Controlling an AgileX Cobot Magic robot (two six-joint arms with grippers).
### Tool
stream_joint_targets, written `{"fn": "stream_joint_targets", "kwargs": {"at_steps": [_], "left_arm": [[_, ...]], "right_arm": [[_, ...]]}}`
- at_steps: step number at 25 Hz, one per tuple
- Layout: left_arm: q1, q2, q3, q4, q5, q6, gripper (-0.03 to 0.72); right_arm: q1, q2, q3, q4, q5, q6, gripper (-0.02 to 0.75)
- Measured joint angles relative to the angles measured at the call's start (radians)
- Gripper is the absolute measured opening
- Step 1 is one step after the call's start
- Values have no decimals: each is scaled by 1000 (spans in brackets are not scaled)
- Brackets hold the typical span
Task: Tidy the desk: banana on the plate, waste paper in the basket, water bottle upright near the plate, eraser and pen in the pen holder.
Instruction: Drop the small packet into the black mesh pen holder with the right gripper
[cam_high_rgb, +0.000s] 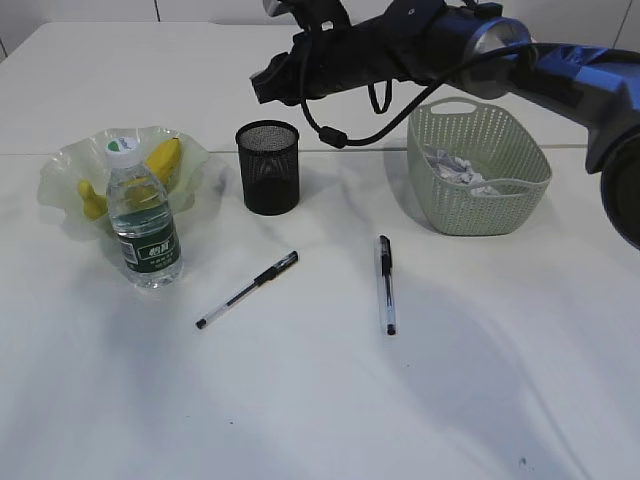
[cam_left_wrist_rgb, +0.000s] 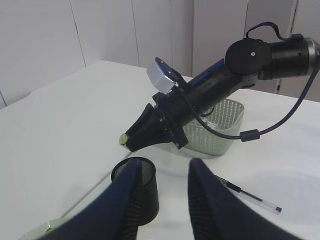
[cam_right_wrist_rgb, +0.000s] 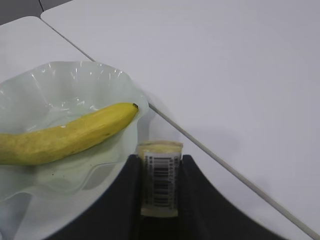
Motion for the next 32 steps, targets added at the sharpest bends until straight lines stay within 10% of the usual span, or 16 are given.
{"fn": "stream_joint_targets", "kwargs": {"at_steps": [32], "left_arm": [[0,0,0,0,0,0,215]], "right_arm": [[-18,0,0,17,2,-8,179]]}}
